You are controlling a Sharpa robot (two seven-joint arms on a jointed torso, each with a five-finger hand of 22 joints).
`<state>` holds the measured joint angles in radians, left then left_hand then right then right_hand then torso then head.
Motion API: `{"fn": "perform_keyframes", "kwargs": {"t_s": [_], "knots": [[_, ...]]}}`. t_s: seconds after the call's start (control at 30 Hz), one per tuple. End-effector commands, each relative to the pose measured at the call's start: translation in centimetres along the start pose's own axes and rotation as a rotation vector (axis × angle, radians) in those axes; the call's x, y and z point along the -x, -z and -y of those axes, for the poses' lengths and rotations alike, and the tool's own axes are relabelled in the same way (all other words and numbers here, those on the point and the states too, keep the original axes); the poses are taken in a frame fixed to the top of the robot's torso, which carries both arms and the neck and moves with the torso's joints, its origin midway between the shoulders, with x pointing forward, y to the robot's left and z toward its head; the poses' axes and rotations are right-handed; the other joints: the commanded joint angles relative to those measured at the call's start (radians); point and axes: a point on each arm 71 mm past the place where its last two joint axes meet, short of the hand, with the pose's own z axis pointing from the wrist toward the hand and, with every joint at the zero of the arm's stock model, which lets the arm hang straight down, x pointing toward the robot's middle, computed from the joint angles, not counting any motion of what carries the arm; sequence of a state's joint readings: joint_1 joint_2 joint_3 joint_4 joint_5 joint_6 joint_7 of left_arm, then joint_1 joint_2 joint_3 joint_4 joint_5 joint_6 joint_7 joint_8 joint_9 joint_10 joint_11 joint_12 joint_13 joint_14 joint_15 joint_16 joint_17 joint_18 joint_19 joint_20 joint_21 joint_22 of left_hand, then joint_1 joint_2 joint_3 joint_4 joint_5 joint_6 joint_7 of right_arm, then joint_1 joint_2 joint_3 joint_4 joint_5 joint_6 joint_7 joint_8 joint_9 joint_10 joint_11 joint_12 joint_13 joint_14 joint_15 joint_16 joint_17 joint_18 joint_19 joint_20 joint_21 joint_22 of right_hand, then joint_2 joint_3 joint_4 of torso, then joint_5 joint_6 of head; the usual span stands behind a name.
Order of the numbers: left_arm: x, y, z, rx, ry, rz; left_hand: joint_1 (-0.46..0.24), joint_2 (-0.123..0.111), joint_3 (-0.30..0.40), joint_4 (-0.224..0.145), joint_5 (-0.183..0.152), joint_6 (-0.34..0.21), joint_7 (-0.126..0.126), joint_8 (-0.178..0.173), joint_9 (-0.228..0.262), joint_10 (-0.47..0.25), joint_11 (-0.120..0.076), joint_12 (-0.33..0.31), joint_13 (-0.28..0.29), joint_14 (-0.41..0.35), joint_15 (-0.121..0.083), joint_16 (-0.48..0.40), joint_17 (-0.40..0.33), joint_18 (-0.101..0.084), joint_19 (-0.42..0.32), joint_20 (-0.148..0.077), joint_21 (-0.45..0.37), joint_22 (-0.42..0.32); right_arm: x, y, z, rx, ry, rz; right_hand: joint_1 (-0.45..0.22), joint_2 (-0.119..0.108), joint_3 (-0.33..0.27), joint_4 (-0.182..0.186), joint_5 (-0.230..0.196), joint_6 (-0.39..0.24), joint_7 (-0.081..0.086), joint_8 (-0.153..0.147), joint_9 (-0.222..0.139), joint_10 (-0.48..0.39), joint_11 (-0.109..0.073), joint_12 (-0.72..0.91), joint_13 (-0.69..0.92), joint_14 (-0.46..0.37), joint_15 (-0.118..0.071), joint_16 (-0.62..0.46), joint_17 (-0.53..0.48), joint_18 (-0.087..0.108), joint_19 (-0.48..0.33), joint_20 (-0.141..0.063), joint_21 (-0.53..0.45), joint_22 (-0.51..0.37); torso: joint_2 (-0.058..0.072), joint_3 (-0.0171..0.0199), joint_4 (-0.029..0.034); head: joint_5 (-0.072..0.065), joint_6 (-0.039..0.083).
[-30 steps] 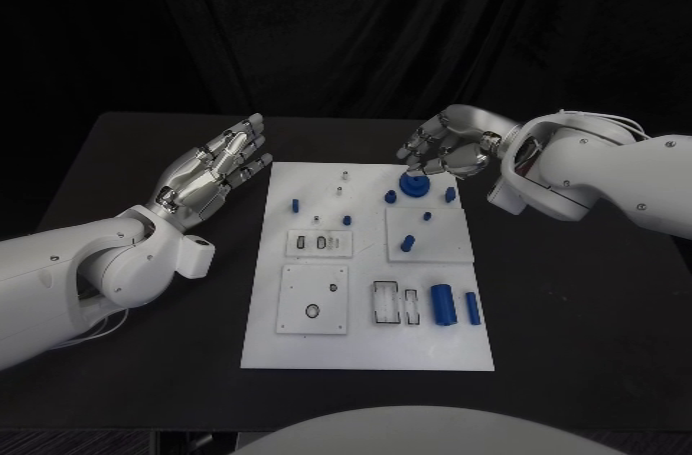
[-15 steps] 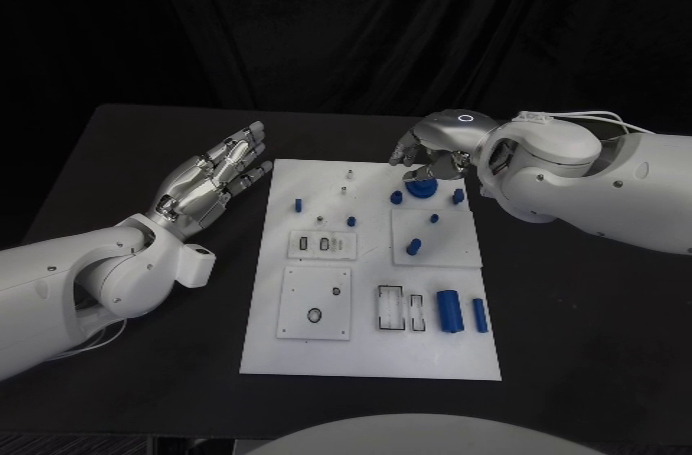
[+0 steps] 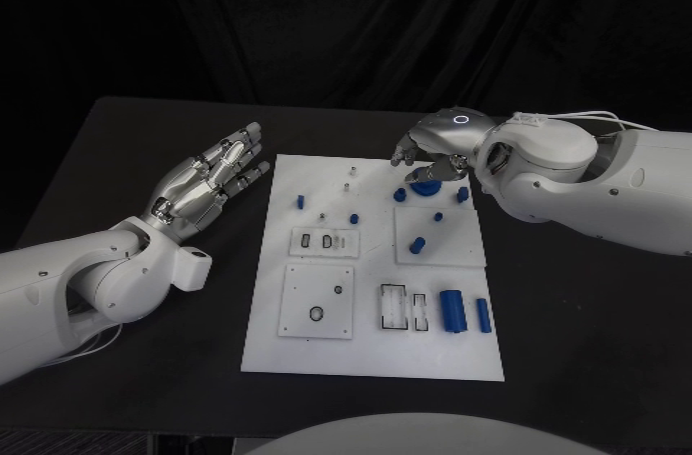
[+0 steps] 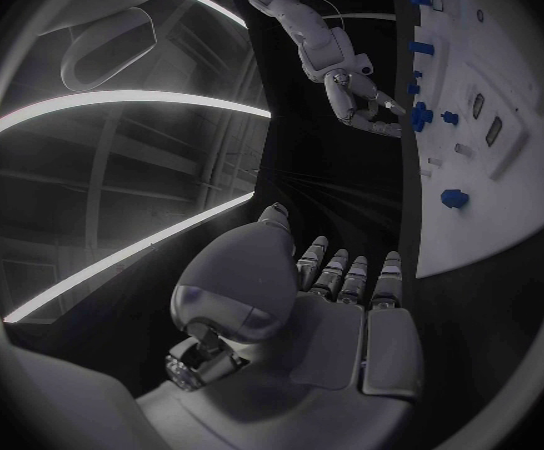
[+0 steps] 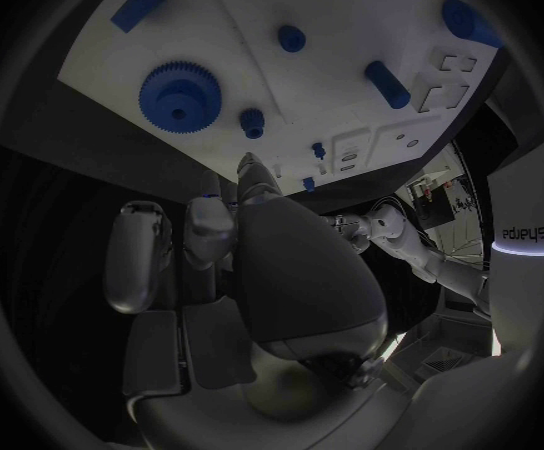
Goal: Assemble the parts on the task board
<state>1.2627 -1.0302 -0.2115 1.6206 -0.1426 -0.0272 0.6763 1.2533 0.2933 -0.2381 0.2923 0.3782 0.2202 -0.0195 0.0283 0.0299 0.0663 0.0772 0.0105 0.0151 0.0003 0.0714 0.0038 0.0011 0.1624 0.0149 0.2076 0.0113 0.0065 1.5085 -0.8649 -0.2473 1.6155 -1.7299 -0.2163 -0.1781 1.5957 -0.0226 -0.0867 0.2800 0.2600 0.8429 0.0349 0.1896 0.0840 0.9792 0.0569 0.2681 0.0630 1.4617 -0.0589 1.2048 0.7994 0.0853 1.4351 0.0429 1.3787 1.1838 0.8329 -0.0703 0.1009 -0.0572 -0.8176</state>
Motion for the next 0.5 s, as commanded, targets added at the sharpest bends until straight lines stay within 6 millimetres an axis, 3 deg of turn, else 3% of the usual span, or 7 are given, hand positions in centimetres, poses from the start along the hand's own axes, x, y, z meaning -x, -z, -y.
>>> {"fn": "perform_keyframes", "kwargs": {"t_s": [0.03, 0.13, 0.27, 0.5], "knots": [[-0.3, -0.1, 0.9, -0.113, 0.003, -0.009, 0.012, -0.003, 0.008, -0.001, 0.006, 0.000, 0.007, 0.004, 0.001, -0.001, 0.003, 0.004, 0.001, 0.000, -0.003, -0.004, -0.001, 0.018, -0.006, 0.000, -0.003, -0.001, -0.2, 0.1, -0.1, -0.001, 0.027, -0.014, -0.006, -0.003, 0.010, 0.001, 0.010, 0.008, 0.000, -0.006, 0.001, 0.010, 0.004, -0.005, 0.002, 0.004, 0.003, 0.003, 0.001, -0.006, 0.004, 0.005, 0.004, 0.002, 0.004, -0.0008, 0.0038, -0.004, 0.001], [-0.4, -0.2, 0.9, -0.114, 0.007, -0.013, 0.012, -0.003, 0.008, -0.001, 0.006, 0.000, 0.007, 0.004, 0.001, -0.001, 0.003, 0.004, 0.001, 0.000, -0.003, -0.004, -0.001, 0.018, -0.006, 0.000, -0.003, -0.001, -0.5, 0.3, -0.2, 0.004, 0.022, -0.012, -0.009, -0.007, 0.019, 0.001, 0.024, 0.024, 0.008, -0.007, 0.004, 0.023, 0.005, -0.010, 0.003, 0.003, 0.004, 0.005, 0.005, -0.006, 0.004, 0.006, 0.005, 0.005, 0.004, -0.0006, 0.0039, -0.006, -0.001], [-0.5, -0.2, 0.9, -0.113, 0.011, -0.018, 0.012, -0.002, 0.008, -0.001, 0.007, 0.000, 0.008, 0.004, 0.001, -0.001, 0.003, 0.004, 0.001, 0.000, -0.003, -0.004, -0.001, 0.018, -0.006, 0.000, -0.003, -0.001, -1.1, 0.5, -0.2, 0.006, 0.012, -0.013, -0.010, -0.011, 0.024, 0.000, 0.026, 0.022, 0.014, -0.013, 0.003, 0.029, 0.006, -0.013, 0.003, 0.002, 0.005, 0.005, 0.004, -0.006, 0.003, 0.007, 0.006, 0.006, 0.004, 0.0001, -0.0007, -0.001, -0.004], [-0.5, -0.2, 0.8, -0.111, 0.014, -0.021, 0.014, -0.002, 0.010, -0.001, 0.009, 0.002, 0.010, 0.005, 0.001, -0.001, 0.005, 0.004, 0.001, 0.000, -0.001, -0.004, -0.001, 0.018, -0.006, 0.000, -0.003, -0.001, -2.1, 0.7, -0.3, 0.010, -0.004, -0.011, -0.010, -0.013, 0.028, 0.000, 0.029, 0.025, 0.017, -0.014, 0.003, 0.033, 0.007, -0.016, 0.003, 0.002, 0.007, 0.005, 0.005, -0.006, 0.003, 0.008, 0.006, 0.007, 0.003, -0.0012, 0.0003, 0.002, -0.009]]}}
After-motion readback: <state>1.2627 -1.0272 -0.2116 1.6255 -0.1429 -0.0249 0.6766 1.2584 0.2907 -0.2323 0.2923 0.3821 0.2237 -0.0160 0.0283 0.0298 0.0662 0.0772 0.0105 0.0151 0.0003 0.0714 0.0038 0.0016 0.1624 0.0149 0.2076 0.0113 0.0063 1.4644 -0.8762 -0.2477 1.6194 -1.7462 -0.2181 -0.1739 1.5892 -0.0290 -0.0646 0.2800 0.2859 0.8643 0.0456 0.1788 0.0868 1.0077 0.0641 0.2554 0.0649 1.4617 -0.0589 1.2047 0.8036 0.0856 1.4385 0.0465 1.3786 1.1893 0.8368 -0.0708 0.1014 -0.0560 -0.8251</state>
